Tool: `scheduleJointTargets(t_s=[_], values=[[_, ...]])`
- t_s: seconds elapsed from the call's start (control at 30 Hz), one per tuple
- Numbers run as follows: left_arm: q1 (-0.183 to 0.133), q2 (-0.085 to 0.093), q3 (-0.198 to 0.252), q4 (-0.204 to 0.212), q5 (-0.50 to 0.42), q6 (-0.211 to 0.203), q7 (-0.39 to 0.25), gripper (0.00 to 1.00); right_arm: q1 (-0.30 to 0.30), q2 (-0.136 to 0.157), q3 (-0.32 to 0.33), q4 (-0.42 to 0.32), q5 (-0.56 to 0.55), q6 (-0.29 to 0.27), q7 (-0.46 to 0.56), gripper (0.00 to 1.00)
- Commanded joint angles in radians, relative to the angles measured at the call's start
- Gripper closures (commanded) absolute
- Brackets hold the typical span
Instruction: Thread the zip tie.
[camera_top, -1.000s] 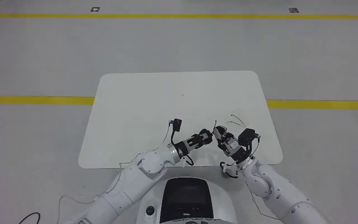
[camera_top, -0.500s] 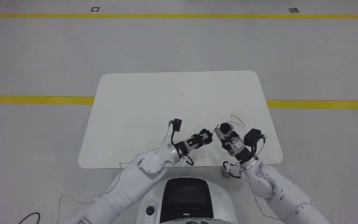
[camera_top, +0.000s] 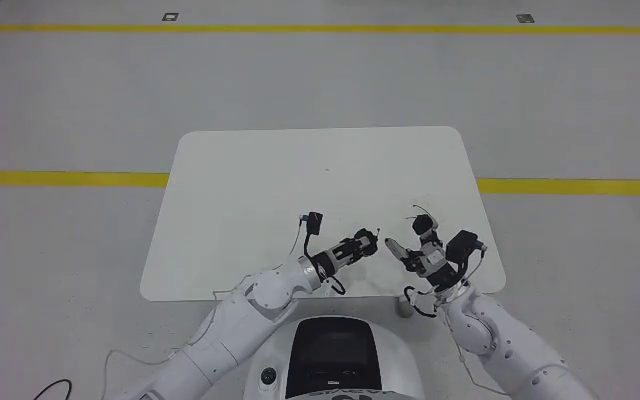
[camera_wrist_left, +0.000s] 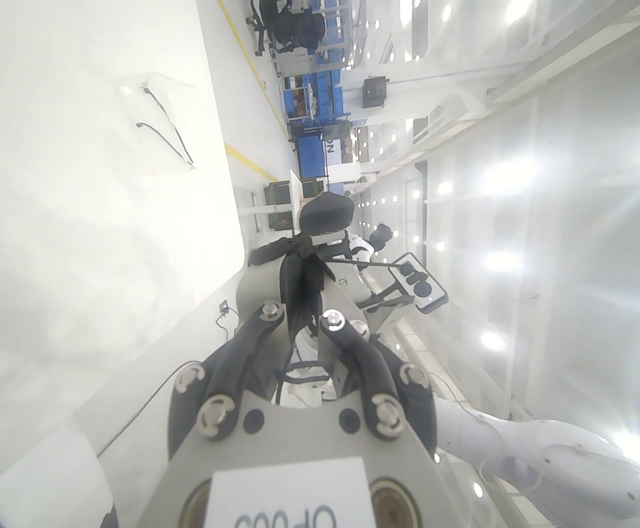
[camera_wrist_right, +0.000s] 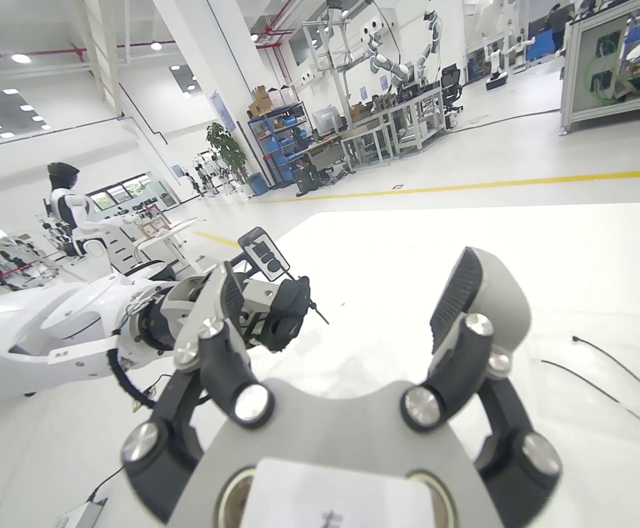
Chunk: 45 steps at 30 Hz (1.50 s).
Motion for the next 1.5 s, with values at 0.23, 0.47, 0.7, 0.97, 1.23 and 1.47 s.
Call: scheduleJointTargets(t_s=[0.23,0.47,0.7,0.97,1.23,1.47], values=[[0.008,0.014,-0.077,-0.004,-0.275,0.1,-0.18,1.0,-0.046,0.004,0.026,0.054,-0.473,0.223,-0.196,0.0],[0.0,0.019,-0.085,-0.029,-0.253,0.078,-0.225,1.0,-0.039,0.0,0.019,0.073,-0.524,0.228,-0.225,0.0],[0.002,0.018,-0.082,-0.05,-0.32,0.135,-0.269,1.0,-0.029,-0.005,0.014,0.077,-0.592,0.246,-0.239,0.0],[-0.011,0.027,-0.101,-0.062,-0.402,0.197,-0.408,1.0,-0.001,-0.005,-0.015,0.127,-0.711,0.373,-0.329,0.0],[-0.012,0.029,-0.095,-0.061,-0.338,0.157,-0.402,1.0,0.005,-0.004,-0.021,0.132,-0.711,0.384,-0.322,0.0],[-0.013,0.029,-0.091,-0.07,-0.443,0.235,-0.478,1.0,0.059,0.018,-0.112,0.145,-0.711,0.544,-0.37,0.0]])
